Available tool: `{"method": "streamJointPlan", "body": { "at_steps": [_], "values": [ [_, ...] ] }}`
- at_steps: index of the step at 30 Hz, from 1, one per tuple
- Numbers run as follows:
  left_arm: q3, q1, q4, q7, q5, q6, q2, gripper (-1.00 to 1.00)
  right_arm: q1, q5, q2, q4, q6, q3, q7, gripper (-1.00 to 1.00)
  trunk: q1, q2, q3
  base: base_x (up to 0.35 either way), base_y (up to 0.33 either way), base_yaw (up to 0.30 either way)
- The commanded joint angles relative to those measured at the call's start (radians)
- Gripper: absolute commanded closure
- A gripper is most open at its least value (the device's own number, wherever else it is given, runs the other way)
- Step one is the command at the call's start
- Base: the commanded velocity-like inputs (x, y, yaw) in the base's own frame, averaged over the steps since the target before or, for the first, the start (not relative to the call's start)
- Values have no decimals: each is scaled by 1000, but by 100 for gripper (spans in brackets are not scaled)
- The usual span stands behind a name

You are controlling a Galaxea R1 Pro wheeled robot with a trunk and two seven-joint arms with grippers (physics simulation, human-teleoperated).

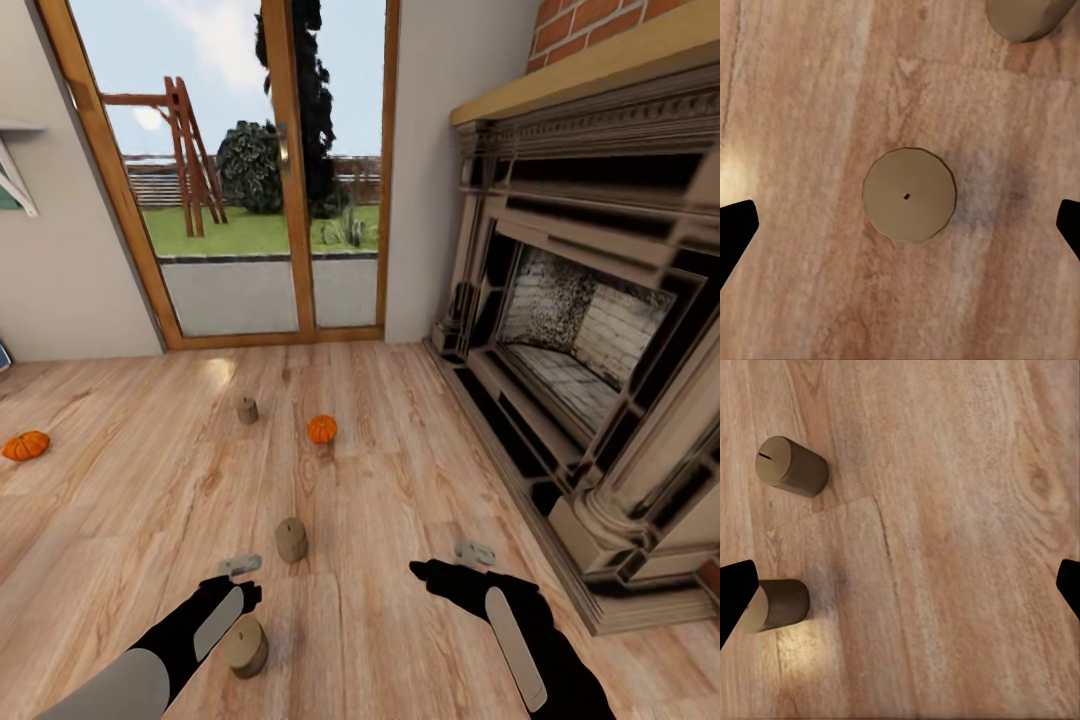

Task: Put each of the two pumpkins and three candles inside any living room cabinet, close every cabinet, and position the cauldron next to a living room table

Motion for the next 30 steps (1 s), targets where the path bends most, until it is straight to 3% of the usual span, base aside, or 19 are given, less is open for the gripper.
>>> {"method": "streamJointPlan", "body": {
  "at_steps": [1,12,23,27,30],
  "values": [
    [-8,-1,-3,8,9,3,2,-100,0,-6,0,-1,6,0,-5,-100,4,-8,-4,0,0,0],
    [-3,-1,-4,7,10,3,11,-100,0,-2,0,1,16,0,-9,-100,46,-85,-39,0,0,0],
    [-3,-1,-7,8,10,3,11,-100,-2,0,1,1,21,3,-59,-100,88,-162,-73,0,0,0],
    [-2,-1,-7,8,10,3,11,-100,-2,2,1,-4,28,16,-149,-100,97,-176,-87,0,0,0],
    [-2,-1,-7,8,10,3,11,-100,-2,-1,2,-9,29,78,-229,-100,98,-177,-99,0,0,0]
  ]
}}
